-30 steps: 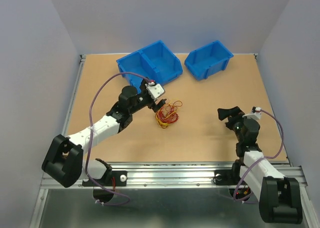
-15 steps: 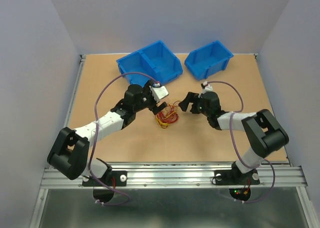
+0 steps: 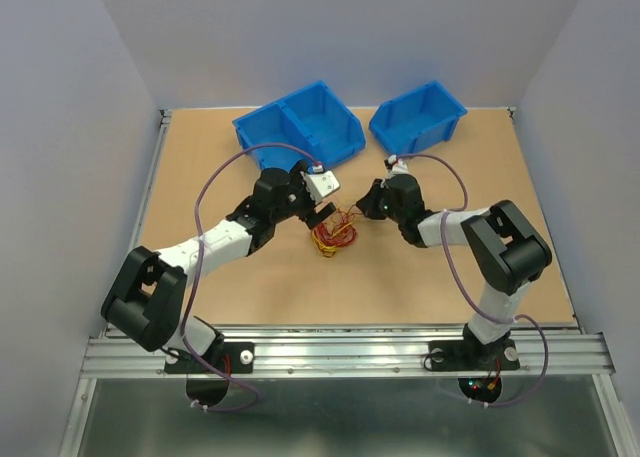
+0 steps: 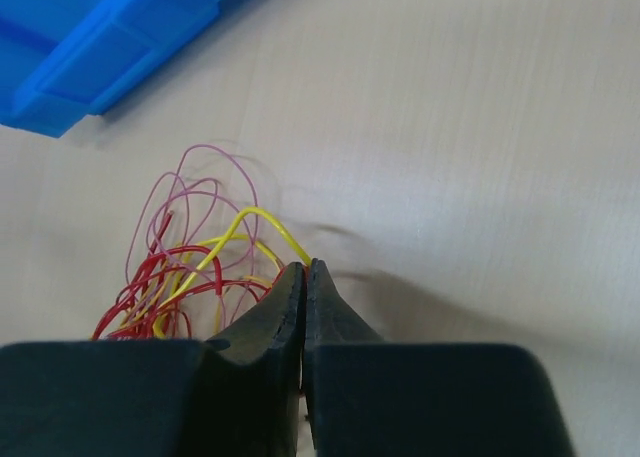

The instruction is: Untangle the cables

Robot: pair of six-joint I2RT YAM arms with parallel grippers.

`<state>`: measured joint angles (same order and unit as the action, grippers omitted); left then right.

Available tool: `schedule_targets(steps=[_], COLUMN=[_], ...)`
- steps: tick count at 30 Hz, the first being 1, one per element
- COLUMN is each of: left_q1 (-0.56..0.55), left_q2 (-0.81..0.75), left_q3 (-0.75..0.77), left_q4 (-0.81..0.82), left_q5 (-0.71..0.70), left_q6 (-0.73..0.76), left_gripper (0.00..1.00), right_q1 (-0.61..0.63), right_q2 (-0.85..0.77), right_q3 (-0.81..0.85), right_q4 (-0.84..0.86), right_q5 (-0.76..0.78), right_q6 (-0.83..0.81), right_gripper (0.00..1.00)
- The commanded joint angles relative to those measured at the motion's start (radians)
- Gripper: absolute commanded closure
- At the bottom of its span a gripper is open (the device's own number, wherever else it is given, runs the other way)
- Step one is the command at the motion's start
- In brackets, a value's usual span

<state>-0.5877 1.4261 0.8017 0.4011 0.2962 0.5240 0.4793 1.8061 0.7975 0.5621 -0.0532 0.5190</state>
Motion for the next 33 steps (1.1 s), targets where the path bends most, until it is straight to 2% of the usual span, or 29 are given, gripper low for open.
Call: schedule_targets(steps=[1, 4, 9, 13, 16, 20, 26, 30, 33], left_q1=[-0.003, -0.004, 0.0, 0.011, 0.012, 0.014, 0.019, 0.035, 0.037], left_q2=[-0.013, -0.022, -0.064, -0.105, -0.122, -0.127, -0.027, -0.013, -0.016], left_q3=[0.044, 0.031, -0.012, -0.016, 0.037, 0.102, 0.191, 0.07, 0.025], left_q4=[0.035, 0.053, 0.13, 0.174, 0.176, 0.18, 0.215, 0.359, 0.369], left_q5=[0.014, 0.008, -0.057, -0.107, -0.17, -0.151, -0.163, -0.034, 0.023], left_q6=[0.001, -0.005, -0.05, -0.133, -0.214, -0.283, -0.331, -0.326, -0.262], left_gripper=[0.05, 0.06, 0.06, 0.06, 0.06, 0.06, 0.09, 0.08, 0.07], right_q1=[0.018, 0.028, 0.028, 0.028, 0.028, 0.028, 0.028, 0.035, 0.036], right_q2=[-0.103, -0.221, -0.306, -0.298, -0.278, -0.297, -0.363, -0.398, -0.416], right_q3=[0.009, -0.001, 0.046, 0.169, 0.302, 0.379, 0.367, 0.304, 0.264], right_q4=[0.067, 0.062, -0.025, -0.21, -0.316, -0.361, -0.369, -0.332, -0.327], right_q5=[-0.068, -0.106, -0.138, -0.128, -0.137, -0.143, -0.143, -0.16, -0.145], right_q6=[-0.065, -0.106, -0.145, -0.191, -0.221, -0.22, -0.217, -0.218, -0.228], right_gripper=[1.0, 0.99, 0.99, 0.99, 0.99, 0.99, 0.99, 0.99, 0.99])
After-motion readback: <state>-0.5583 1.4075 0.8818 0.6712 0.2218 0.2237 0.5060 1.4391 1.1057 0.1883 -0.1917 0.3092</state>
